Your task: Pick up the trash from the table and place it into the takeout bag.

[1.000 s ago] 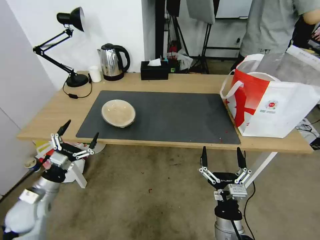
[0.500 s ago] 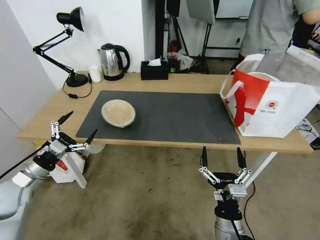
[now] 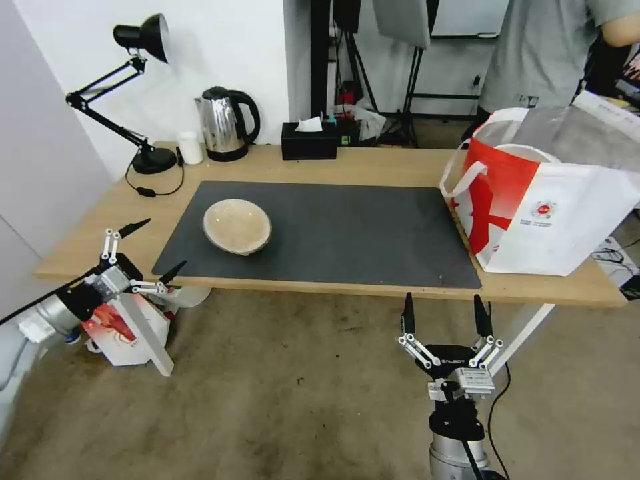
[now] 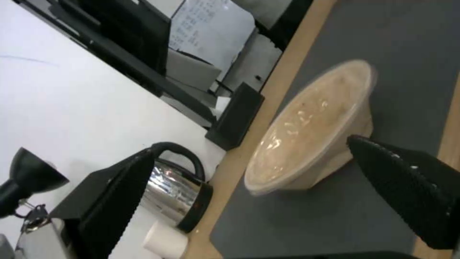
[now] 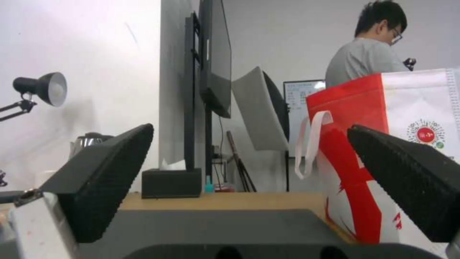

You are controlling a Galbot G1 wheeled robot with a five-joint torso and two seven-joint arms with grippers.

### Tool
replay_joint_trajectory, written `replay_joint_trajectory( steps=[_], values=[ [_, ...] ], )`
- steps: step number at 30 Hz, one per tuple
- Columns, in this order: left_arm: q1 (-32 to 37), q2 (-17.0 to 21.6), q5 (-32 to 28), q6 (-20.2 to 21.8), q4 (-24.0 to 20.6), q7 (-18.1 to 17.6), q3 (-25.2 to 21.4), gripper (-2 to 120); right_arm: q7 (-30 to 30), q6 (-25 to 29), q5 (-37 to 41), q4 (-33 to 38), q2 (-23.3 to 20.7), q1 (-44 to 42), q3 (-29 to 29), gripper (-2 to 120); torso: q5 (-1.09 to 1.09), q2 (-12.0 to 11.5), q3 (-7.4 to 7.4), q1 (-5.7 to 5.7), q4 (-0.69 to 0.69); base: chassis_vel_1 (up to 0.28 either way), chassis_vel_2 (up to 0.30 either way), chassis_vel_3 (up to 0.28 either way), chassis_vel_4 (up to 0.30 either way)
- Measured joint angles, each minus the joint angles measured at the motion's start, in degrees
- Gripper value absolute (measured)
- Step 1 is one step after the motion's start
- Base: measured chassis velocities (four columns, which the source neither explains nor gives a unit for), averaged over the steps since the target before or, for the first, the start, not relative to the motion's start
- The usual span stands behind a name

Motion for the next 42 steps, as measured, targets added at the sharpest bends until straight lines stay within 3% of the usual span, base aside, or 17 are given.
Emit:
replay_joint_trajectory(
  steps=[15, 22, 29, 42],
  values=[
    [-6.6, 3.0, 2.2, -0.2, 3.0, 0.3, 7.0, 100, 0.0, 0.0, 0.0, 0.0, 0.0, 0.0, 0.0, 100, 0.01, 0.0, 0.00, 0.00, -0.01, 0.000, 0.000, 0.000, 0.000],
    [-6.6, 2.5, 2.2, 0.7, 0.3, 0.3, 8.8, 100, 0.0, 0.0, 0.0, 0.0, 0.0, 0.0, 0.0, 100, 0.01, 0.0, 0.00, 0.00, -0.01, 0.000, 0.000, 0.000, 0.000],
    [-6.6, 5.6, 2.3, 1.8, -1.1, 1.6, 11.2, 100, 0.0, 0.0, 0.0, 0.0, 0.0, 0.0, 0.0, 100, 0.02, 0.0, 0.00, 0.00, 0.00, 0.000, 0.000, 0.000, 0.000],
    [-6.9, 6.6, 2.3, 2.5, -0.4, 3.3, 13.3, 100, 0.0, 0.0, 0.0, 0.0, 0.0, 0.0, 0.0, 100, 0.01, 0.0, 0.00, 0.00, 0.00, 0.000, 0.000, 0.000, 0.000]
  ],
)
